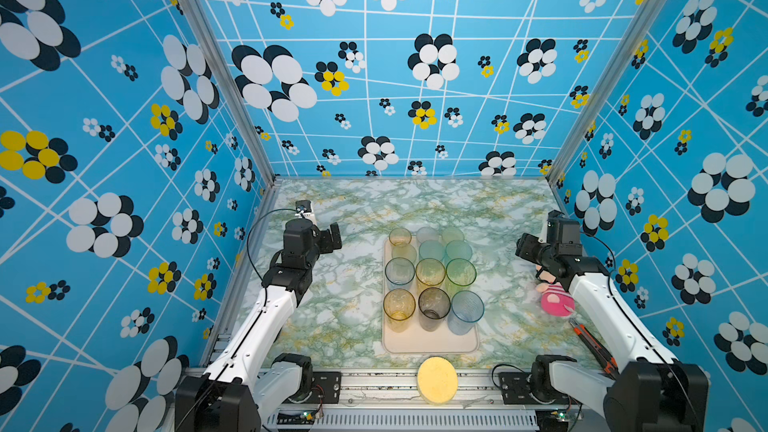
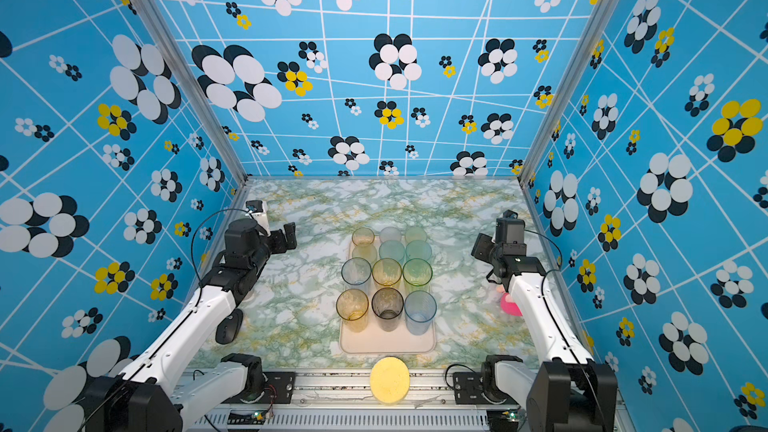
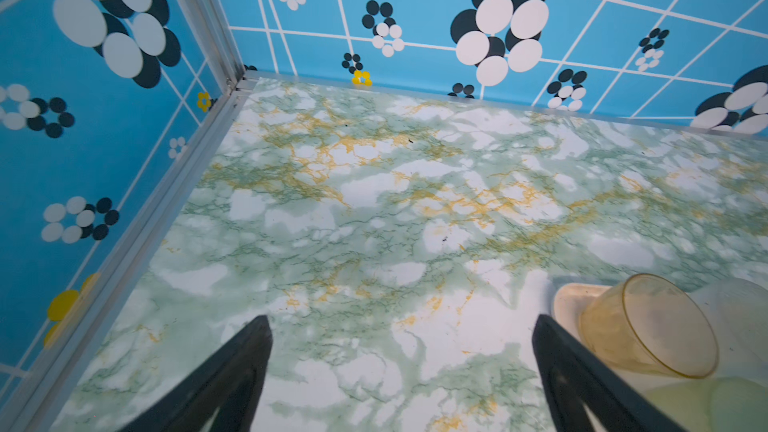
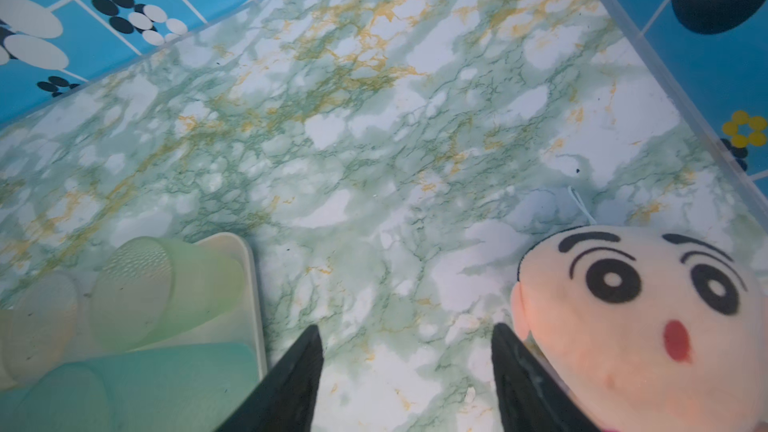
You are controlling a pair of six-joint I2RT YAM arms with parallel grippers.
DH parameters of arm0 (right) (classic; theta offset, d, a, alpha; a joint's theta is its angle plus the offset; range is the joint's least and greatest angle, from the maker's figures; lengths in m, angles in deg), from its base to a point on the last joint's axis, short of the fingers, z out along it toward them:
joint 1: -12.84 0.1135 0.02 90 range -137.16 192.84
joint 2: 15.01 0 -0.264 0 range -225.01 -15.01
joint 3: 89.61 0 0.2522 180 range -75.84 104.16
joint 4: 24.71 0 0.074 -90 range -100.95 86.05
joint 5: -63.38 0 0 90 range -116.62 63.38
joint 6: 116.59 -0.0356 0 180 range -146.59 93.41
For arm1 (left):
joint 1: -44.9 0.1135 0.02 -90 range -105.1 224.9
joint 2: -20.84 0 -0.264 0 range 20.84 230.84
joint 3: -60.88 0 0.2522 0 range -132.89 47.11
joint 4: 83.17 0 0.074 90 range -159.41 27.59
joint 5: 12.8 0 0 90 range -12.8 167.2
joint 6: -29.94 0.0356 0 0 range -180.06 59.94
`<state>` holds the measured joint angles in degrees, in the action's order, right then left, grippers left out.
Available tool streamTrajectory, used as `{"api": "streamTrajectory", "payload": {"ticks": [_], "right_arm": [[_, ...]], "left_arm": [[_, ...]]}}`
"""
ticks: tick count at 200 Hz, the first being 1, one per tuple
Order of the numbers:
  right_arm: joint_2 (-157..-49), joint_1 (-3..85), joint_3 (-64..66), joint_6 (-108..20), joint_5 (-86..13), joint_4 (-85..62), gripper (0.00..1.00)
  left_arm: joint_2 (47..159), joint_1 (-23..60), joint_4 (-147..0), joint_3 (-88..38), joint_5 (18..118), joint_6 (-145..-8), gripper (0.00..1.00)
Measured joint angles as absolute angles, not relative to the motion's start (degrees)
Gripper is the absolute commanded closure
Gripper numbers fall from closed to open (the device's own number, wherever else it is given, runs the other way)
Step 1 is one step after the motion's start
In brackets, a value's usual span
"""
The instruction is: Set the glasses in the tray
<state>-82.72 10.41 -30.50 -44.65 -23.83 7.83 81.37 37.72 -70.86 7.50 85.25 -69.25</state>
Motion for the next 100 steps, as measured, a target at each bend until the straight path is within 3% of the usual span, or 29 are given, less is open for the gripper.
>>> {"api": "streamTrajectory", "payload": {"ticks": [40,100], "right_arm": [[-89.3,10.1,-34.8,-44.7,-24.0,-0.8,0.32],[-90.3,9.8,-37.8,-44.0,-21.5,-10.7,0.31]], "left_arm": [[82.4,37.8,-84.3,16.0,88.4,-64.2,0.01],[94.3,37.8,-101.2,22.9,89.0,-59.5,0.01]]}}
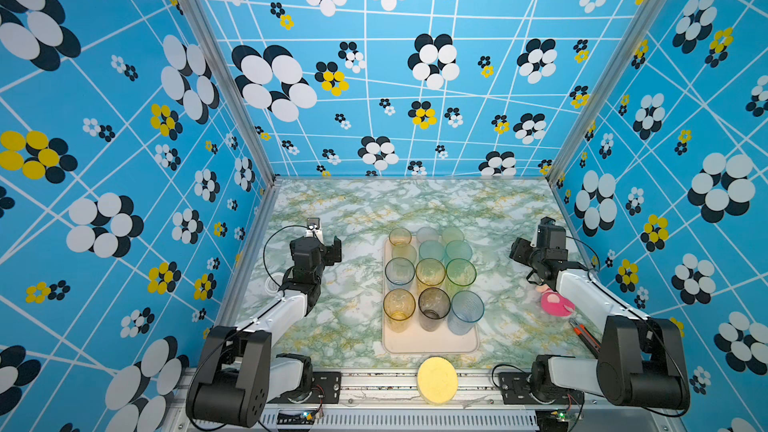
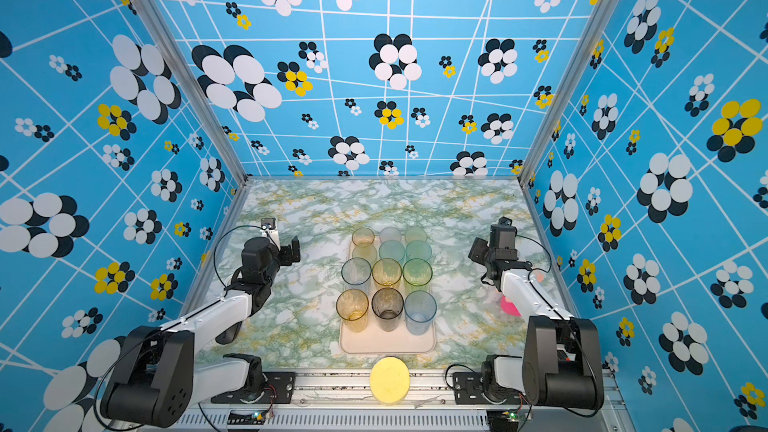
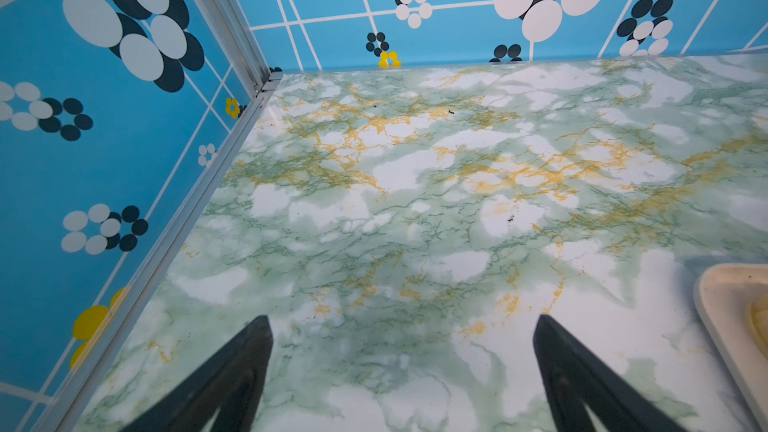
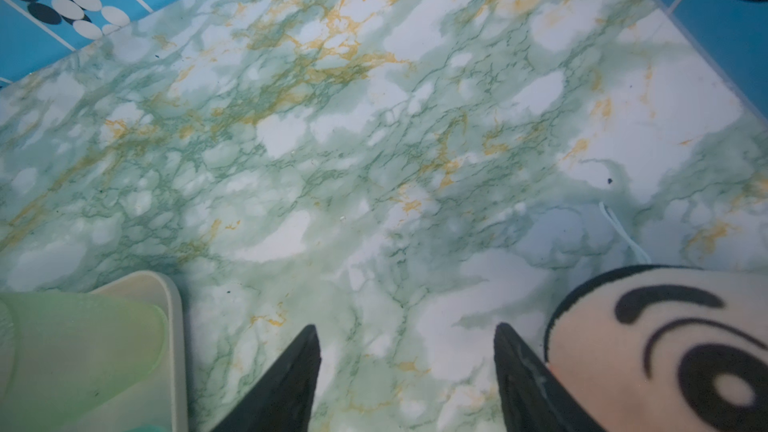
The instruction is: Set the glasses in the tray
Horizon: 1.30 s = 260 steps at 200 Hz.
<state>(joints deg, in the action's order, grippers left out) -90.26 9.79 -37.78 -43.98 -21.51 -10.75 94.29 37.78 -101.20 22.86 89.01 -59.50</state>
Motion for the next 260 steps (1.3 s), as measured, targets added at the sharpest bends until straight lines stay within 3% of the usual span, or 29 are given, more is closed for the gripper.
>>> {"api": "streamTrajectory", "payload": {"ticks": [44,101,260], "right_arm": [[-88.9,9.6,-40.8,-43.3,-18.1,-16.2,0.31],[-88.5,9.3,-42.2,-42.0,-15.2,-19.7,0.31],[-95.5,9.0,-55.4,-37.9,-12.6,-53.8,0.30]], "left_arm": [[104.9,37.8,-114.1,26.6,88.6,-58.1,0.01],[108.1,38.8,-125.2,28.0,86.7,-57.6,0.01],[108.9,39.3,-126.7,28.3,83.2,-57.4,0.01]]}}
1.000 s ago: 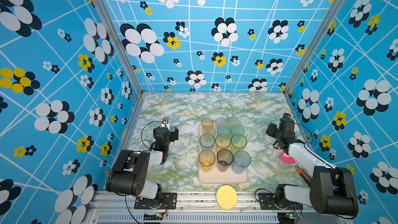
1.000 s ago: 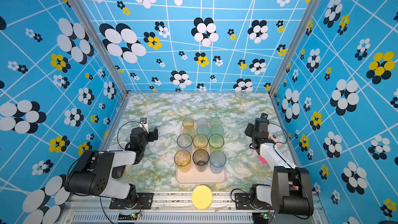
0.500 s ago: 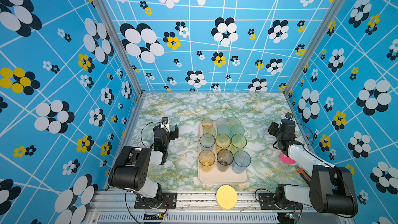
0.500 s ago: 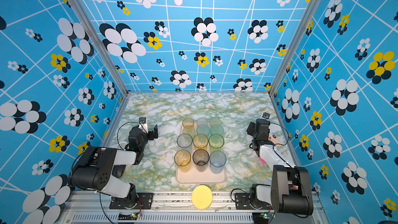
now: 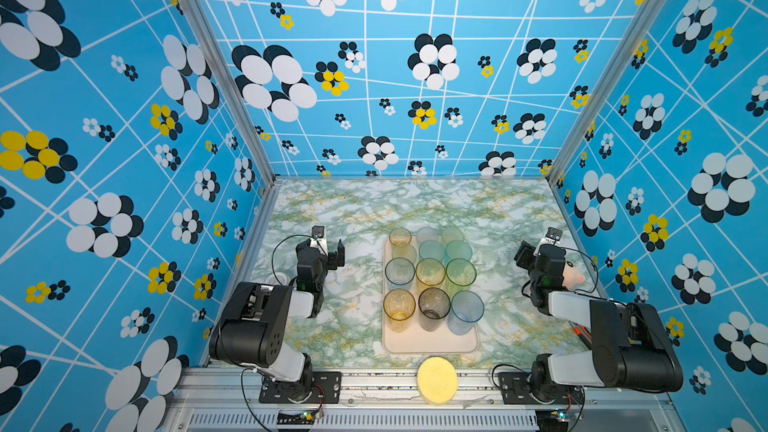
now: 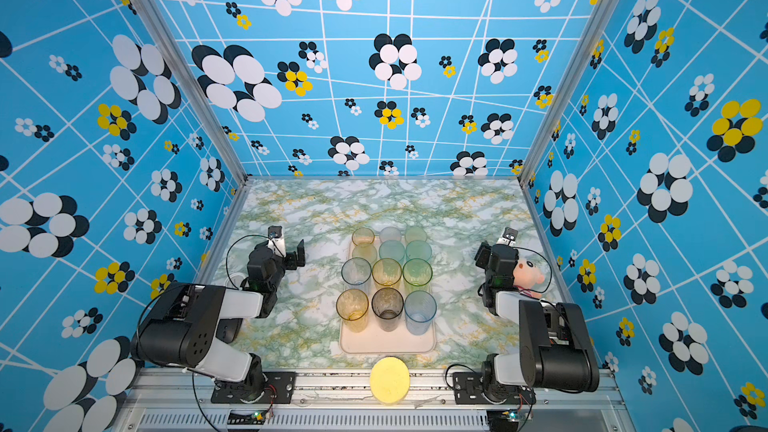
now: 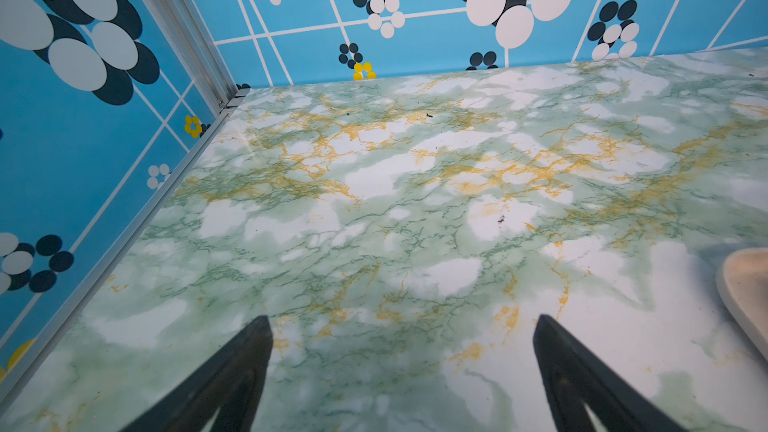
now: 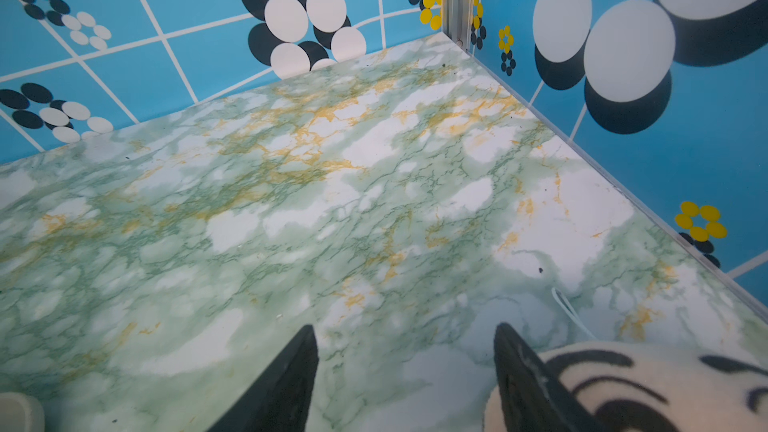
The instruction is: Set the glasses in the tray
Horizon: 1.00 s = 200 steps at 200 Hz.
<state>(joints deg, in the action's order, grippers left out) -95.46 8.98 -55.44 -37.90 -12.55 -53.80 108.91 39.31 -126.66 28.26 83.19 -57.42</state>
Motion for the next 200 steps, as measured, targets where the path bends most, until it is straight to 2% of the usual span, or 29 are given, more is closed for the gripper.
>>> {"api": "streamTrajectory", "payload": {"ticks": [22,49,71,108,117,122,126,200], "right_arm": [[-95.5,8.9,-56.3,-37.3,-13.9,-57.0,0.30],[-96.6,9.2,-57.5,-35.5,-16.1,-61.5,0.23],[-102.9,10.0,-59.3,-34.0,-17.7,-69.9,0.22],[-103.6,10.8,-58.1,-32.3,-18.5,-67.6,0.19],[-103.6,11.2,-56.3,-31.8,-18.5,-65.8,0.15],[-103.6,11.5,-55.6,-31.6,-18.6,-65.4,0.03],[-103.6,11.7,-55.2,-31.7,-18.5,-65.4,0.01],[-103.6,12.1,-54.7,-30.4,-18.4,-64.6,0.01]], "left_arm": [[108.9,39.3,-126.7,28.3,83.2,-57.4,0.01],[108.9,39.3,-126.7,28.3,83.2,-57.4,0.01],[108.9,39.3,-126.7,28.3,83.2,-57.4,0.01],[108.9,39.3,-126.7,28.3,83.2,-57.4,0.01],[108.9,39.3,-126.6,28.3,83.2,-57.4,0.01],[108.9,39.3,-126.6,28.3,83.2,-57.4,0.01],[108.9,39.4,-126.5,28.3,83.0,-57.4,0.01],[108.9,41.0,-123.9,27.2,81.7,-57.9,0.01]]}}
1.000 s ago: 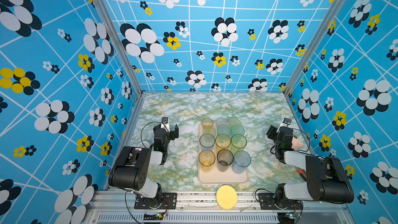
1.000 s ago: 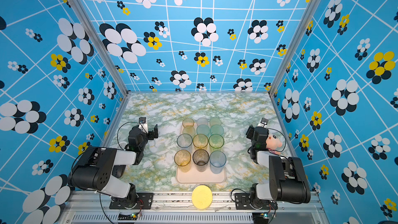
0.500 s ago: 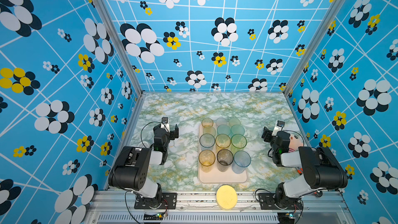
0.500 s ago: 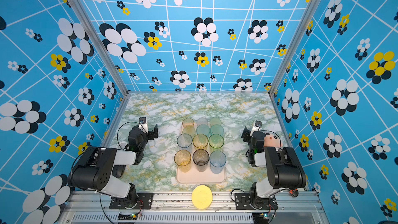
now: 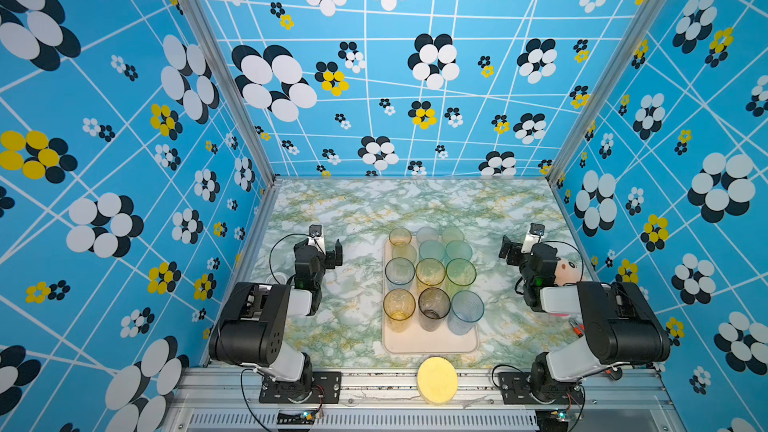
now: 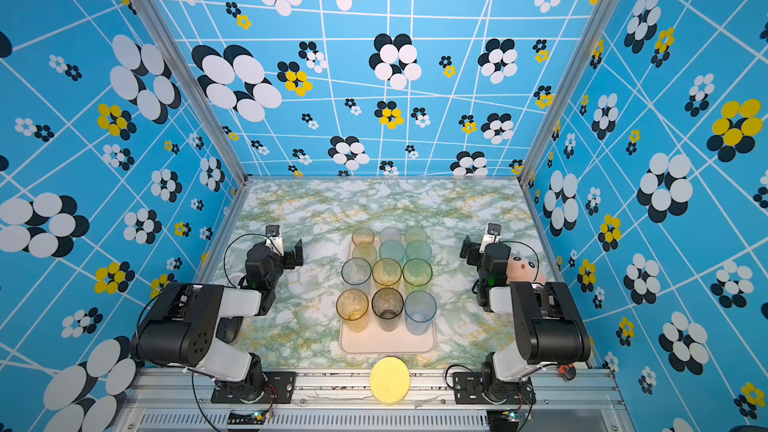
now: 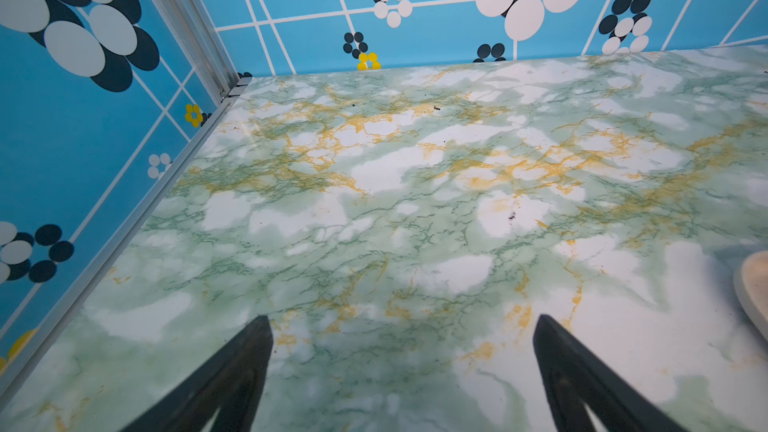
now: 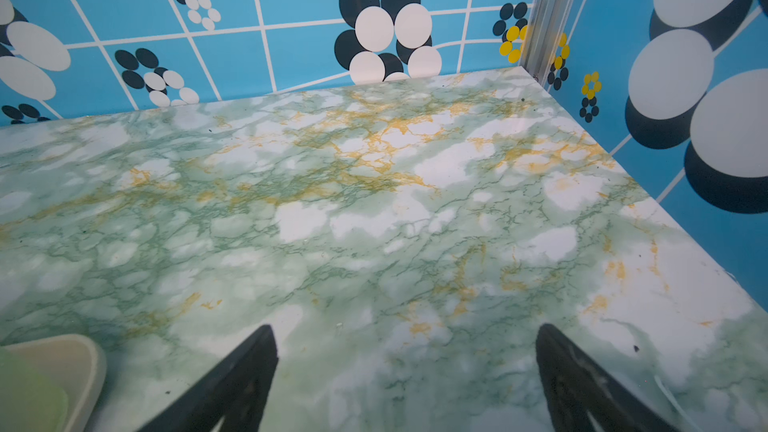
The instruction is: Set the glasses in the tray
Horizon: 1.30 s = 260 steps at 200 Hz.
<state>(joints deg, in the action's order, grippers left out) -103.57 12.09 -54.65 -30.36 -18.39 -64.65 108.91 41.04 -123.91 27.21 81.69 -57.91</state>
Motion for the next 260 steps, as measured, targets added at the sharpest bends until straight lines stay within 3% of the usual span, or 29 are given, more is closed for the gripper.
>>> {"api": "streamTrajectory", "payload": {"ticks": [260], "right_arm": [[-103.6,12.1,-54.7,-30.3,-18.4,-64.3,0.01]], "left_arm": [[108.9,41.6,-122.1,26.4,80.1,-58.5,0.01]]}}
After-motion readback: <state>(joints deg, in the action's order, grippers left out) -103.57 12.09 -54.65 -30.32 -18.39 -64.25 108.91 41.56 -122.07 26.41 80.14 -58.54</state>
